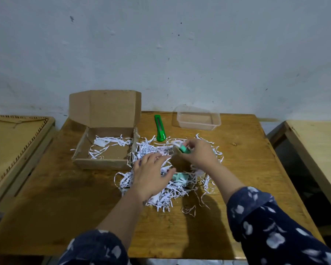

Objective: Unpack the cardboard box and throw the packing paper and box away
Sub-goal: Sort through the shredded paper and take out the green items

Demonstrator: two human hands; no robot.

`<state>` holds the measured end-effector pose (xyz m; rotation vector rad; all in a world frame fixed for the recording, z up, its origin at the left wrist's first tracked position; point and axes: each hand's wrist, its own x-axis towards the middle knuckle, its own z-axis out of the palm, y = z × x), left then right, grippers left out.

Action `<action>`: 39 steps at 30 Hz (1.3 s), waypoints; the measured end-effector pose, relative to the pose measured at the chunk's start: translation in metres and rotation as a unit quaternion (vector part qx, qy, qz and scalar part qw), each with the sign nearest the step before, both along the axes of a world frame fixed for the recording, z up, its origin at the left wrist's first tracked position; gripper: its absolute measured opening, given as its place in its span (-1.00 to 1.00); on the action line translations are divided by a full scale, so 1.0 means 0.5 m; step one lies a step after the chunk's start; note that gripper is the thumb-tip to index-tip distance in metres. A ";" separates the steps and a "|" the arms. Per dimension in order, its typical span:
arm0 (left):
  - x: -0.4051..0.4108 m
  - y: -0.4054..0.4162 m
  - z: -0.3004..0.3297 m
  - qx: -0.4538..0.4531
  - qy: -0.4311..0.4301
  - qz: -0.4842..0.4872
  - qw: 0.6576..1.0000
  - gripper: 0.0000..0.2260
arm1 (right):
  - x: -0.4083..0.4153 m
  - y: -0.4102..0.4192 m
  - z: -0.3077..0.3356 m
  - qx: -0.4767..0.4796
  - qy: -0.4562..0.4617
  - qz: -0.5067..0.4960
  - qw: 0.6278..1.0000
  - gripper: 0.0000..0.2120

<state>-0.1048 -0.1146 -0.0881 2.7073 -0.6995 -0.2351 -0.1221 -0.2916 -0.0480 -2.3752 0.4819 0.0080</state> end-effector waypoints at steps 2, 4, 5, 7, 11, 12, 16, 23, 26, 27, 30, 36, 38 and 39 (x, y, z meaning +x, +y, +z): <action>-0.001 -0.011 0.012 -0.020 -0.026 0.009 0.999 -0.41 | -0.001 -0.004 0.020 0.127 -0.042 -0.047 0.990 -0.83; 0.001 -0.033 0.030 -0.031 -0.058 0.016 0.998 -0.38 | 0.001 0.001 0.034 0.196 -0.067 -0.060 0.976 -0.83; 0.003 -0.046 0.039 -0.037 -0.066 0.022 0.997 -0.40 | 0.001 0.006 0.039 0.208 -0.074 -0.057 0.974 -0.82; 0.006 -0.064 0.060 -0.067 -0.052 0.052 0.995 -0.57 | 0.000 0.016 0.044 0.237 -0.076 -0.051 0.967 -0.84; 0.012 -0.059 0.088 -0.149 0.037 0.139 0.978 -0.75 | -0.004 0.000 0.048 0.278 -0.064 -0.084 0.955 -0.94; 0.015 -0.053 0.091 -0.159 0.045 0.148 0.975 -0.72 | -0.005 -0.007 0.045 0.259 -0.075 -0.100 0.958 -0.91; 0.037 -0.025 0.087 -0.210 0.092 0.171 0.958 -0.75 | -0.008 -0.027 0.026 0.102 -0.022 -0.102 0.989 -0.80; 0.038 -0.010 0.110 -0.237 0.183 0.109 0.948 -0.66 | 0.025 0.021 0.081 0.149 -0.073 0.013 0.986 -0.74; 0.029 -0.014 0.110 -0.205 0.182 0.090 0.957 -0.69 | 0.049 0.052 0.094 0.237 -0.069 0.012 0.969 -0.74; 0.029 -0.014 0.108 -0.202 0.184 0.092 0.958 -0.69 | 0.055 0.056 0.092 0.239 -0.074 -0.010 0.968 -0.84; 0.037 -0.004 0.103 -0.235 0.204 0.110 0.944 -0.69 | 0.063 0.048 0.084 0.266 -0.087 -0.097 0.955 -0.82; 0.056 0.022 0.103 -0.251 0.193 0.142 0.938 -0.66 | 0.053 0.021 0.063 0.115 0.011 -0.060 0.991 -0.81; 0.057 0.016 0.105 -0.274 0.195 0.146 0.930 -0.67 | 0.047 0.031 0.059 0.072 0.036 -0.011 0.997 -0.72; 0.057 0.012 0.107 -0.283 0.195 0.145 0.928 -0.66 | 0.045 0.038 0.061 0.076 0.011 -0.004 0.997 -0.72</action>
